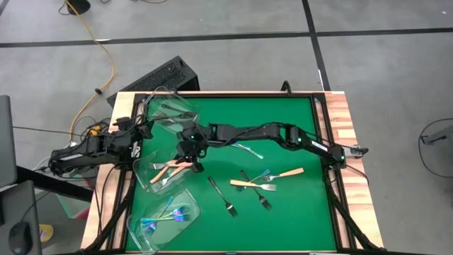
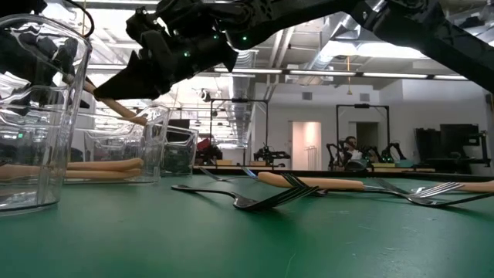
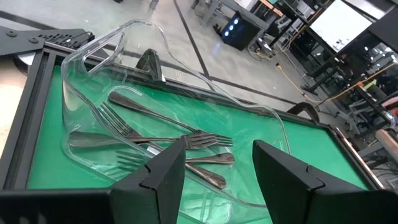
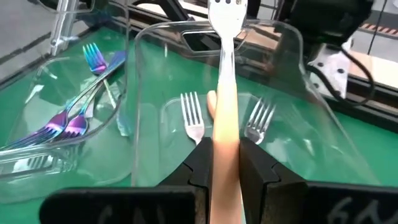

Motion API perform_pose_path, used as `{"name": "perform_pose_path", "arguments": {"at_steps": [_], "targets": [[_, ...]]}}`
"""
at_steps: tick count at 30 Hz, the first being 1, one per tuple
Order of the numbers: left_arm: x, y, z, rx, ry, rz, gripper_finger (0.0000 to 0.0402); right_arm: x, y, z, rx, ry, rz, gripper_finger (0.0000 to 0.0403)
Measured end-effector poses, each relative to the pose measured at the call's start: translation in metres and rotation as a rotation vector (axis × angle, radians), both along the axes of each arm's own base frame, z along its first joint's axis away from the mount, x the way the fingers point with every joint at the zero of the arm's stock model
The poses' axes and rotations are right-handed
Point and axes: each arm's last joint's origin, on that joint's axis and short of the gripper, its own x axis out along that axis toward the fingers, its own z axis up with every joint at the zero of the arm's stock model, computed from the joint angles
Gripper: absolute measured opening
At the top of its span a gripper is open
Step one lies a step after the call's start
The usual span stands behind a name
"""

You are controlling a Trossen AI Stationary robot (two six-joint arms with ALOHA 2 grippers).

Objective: Sort silverware by color (type)
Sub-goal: Put the orange fork into the middle transparent bin

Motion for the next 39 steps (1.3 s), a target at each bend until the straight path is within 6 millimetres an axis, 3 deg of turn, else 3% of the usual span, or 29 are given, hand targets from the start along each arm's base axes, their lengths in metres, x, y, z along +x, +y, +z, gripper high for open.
{"name": "perform_pose_path", "arguments": {"at_steps": [4, 8, 11, 20, 39], "targets": [[0.000, 0.000, 0.000, 0.000, 0.001, 0.000, 0.0172, 0.000, 0.006, -0.001, -0.017, 0.001, 0.012, 0.0061], [0.000, 0.000, 0.000, 0.000, 0.001, 0.000, 0.0172, -0.001, 0.014, -0.004, -0.151, 0.004, 0.013, 0.0061], [0.000, 0.000, 0.000, 0.000, 0.003, 0.000, 0.0172, 0.001, 0.018, -0.018, -0.220, 0.022, 0.011, 0.0061], [0.000, 0.000, -0.001, -0.005, 0.003, 0.003, 0.0172, 0.002, 0.016, -0.028, -0.222, 0.052, -0.005, 0.0061], [-0.001, 0.000, -0.001, -0.014, -0.005, 0.008, 0.0172, 0.003, 0.004, -0.027, -0.220, 0.038, -0.028, 0.0067]]}}
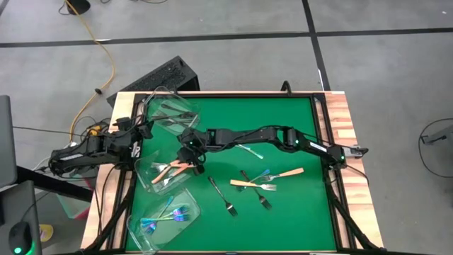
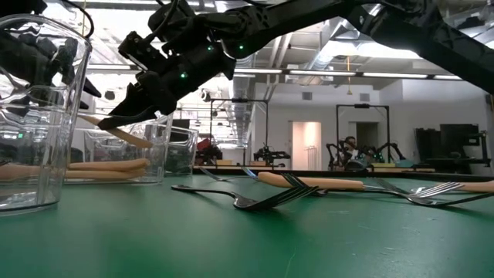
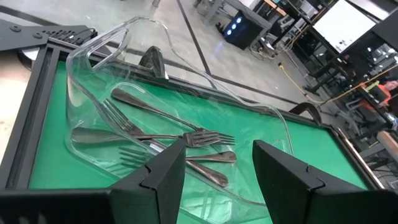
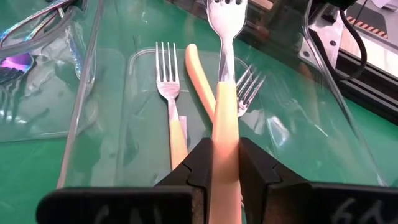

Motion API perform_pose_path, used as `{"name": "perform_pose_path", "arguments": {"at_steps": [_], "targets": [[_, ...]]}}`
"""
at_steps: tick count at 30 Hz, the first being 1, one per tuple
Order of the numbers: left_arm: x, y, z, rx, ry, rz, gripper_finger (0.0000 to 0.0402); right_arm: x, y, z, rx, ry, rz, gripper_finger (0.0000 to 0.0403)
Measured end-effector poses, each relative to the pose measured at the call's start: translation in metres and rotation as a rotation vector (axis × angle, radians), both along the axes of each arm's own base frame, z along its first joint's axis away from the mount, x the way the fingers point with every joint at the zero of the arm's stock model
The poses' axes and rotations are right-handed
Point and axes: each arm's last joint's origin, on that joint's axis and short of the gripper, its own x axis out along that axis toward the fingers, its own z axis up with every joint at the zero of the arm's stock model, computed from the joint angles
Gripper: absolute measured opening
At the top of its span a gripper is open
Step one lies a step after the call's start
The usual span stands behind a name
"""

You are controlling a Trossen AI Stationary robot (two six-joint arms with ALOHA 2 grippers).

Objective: Sort silverware by color (type)
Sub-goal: Put the orange fork into the middle transparent bin, then put the blue fork into the bottom transparent bin

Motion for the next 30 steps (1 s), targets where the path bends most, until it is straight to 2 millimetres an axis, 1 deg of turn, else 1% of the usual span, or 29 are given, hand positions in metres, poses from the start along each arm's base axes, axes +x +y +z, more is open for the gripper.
{"name": "perform_pose_path", "arguments": {"at_steps": [16, 25, 30], "targets": [[-0.0004, 0.0001, -0.0004, -0.002, -0.003, 0.010, 0.0172, 0.0009, -0.0007, 0.0011, 0.011, -0.007, -0.035, 0.0120], [-0.0005, 0.0001, -0.0005, -0.003, 0.000, 0.010, 0.0172, 0.0012, -0.0007, 0.0014, 0.027, -0.006, -0.049, 0.0163], [-0.0005, 0.0001, -0.0005, -0.002, 0.000, 0.010, 0.0172, 0.0013, -0.0010, 0.0018, 0.028, -0.008, -0.051, 0.0172]]}}
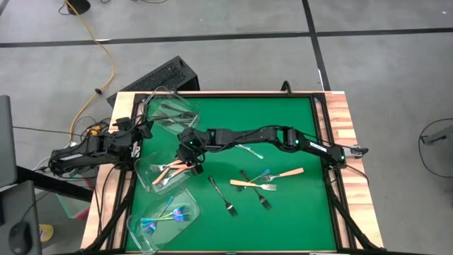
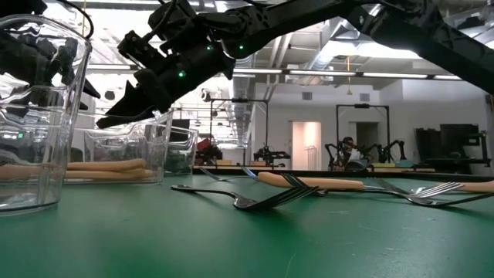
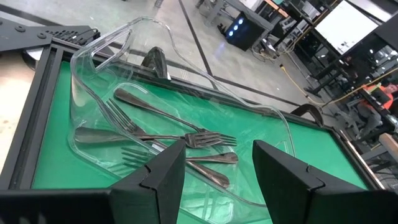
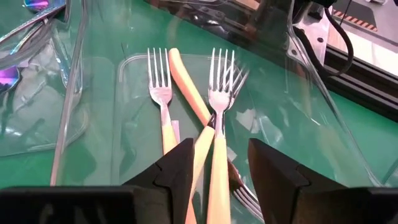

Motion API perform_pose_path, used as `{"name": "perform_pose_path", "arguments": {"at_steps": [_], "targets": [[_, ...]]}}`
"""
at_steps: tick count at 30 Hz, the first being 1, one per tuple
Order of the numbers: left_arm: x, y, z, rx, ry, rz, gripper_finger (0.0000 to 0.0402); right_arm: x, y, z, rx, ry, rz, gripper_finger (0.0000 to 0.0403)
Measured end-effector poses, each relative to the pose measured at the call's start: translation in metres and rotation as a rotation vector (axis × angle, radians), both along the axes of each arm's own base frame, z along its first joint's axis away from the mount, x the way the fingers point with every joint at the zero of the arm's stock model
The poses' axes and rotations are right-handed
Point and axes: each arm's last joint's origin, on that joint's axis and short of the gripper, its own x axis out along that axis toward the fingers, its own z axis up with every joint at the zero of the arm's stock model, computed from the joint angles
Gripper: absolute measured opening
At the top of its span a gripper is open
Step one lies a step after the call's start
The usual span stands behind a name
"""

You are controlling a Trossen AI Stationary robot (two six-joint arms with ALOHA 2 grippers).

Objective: Sort silverware by color (type)
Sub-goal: Put the blue fork into the bottom transparent bin

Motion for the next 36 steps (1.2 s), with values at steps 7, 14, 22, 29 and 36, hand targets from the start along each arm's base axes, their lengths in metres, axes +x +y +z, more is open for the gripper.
{"name": "perform_pose_path", "arguments": {"at_steps": [7, 14, 22, 29, 36], "targets": [[0.000, 0.000, 0.000, 0.000, 0.000, 0.000, 0.0172, -0.001, 0.000, 0.014, -0.001, -0.024, -0.001, 0.0171], [0.000, 0.000, 0.000, 0.000, 0.000, 0.000, 0.0172, -0.001, -0.003, 0.041, -0.003, -0.049, -0.006, 0.0171], [0.000, 0.000, 0.000, 0.000, 0.001, -0.001, 0.0172, -0.001, -0.006, 0.043, 0.037, -0.045, -0.036, 0.0171], [0.000, 0.000, 0.000, 0.000, 0.002, -0.001, 0.0172, -0.003, -0.007, 0.039, 0.041, -0.005, -0.041, 0.0171], [0.000, 0.000, 0.000, 0.001, 0.002, 0.000, 0.0172, -0.010, -0.011, 0.063, 0.011, -0.034, -0.075, 0.0171]]}}
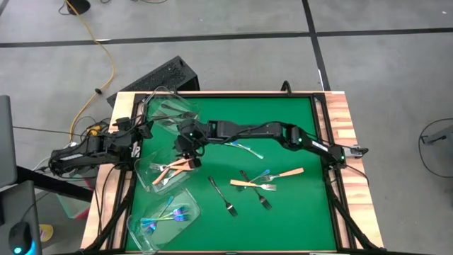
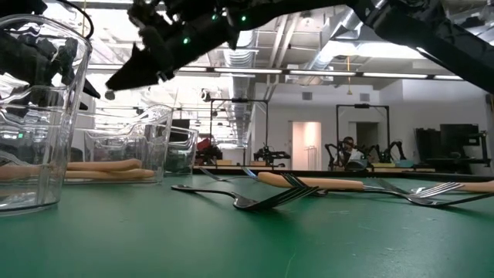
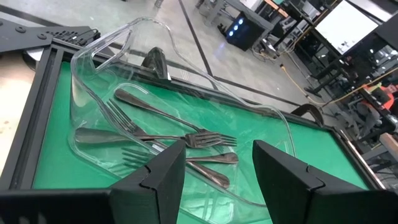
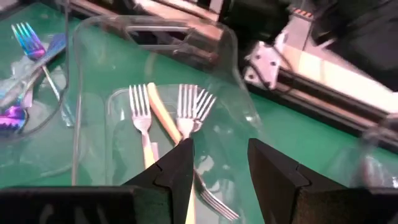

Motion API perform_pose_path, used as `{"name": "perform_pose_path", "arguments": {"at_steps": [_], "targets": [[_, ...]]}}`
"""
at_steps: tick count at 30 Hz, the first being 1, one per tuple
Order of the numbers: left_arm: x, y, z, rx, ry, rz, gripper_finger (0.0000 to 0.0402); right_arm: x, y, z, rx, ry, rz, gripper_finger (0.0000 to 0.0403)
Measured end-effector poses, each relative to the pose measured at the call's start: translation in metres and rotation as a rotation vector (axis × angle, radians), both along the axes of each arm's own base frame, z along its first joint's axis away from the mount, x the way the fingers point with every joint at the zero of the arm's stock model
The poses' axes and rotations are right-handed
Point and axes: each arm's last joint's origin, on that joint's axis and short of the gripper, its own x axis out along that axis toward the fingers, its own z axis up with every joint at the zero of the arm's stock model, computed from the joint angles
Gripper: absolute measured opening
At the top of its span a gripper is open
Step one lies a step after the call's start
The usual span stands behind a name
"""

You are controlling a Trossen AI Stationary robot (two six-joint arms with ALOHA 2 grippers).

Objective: Sort silverware by color (type)
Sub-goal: Put the blue fork into the bottom transparent bin

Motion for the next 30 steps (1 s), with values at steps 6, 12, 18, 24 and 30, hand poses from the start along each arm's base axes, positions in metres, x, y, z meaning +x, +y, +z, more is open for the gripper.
{"name": "perform_pose_path", "arguments": {"at_steps": [6, 12, 18, 24, 30], "targets": [[0.000, 0.000, 0.000, 0.000, -0.001, -0.001, 0.0172, -0.018, -0.017, 0.055, -0.017, -0.112, -0.045, 0.0171], [0.000, 0.000, 0.000, -0.001, -0.002, 0.000, 0.0172, -0.058, -0.043, 0.122, -0.021, -0.188, -0.108, 0.0171], [0.000, 0.000, 0.001, 0.000, -0.012, 0.000, 0.0172, -0.125, -0.059, 0.191, -0.125, -0.188, -0.203, 0.0171], [0.004, 0.000, 0.006, 0.036, -0.027, -0.042, 0.0172, -0.208, -0.062, 0.243, -0.148, -0.117, -0.313, 0.0171], [0.013, -0.001, 0.025, 0.166, -0.092, -0.181, 0.0172, -0.287, -0.042, 0.275, -0.157, -0.043, -0.394, 0.0171]]}}
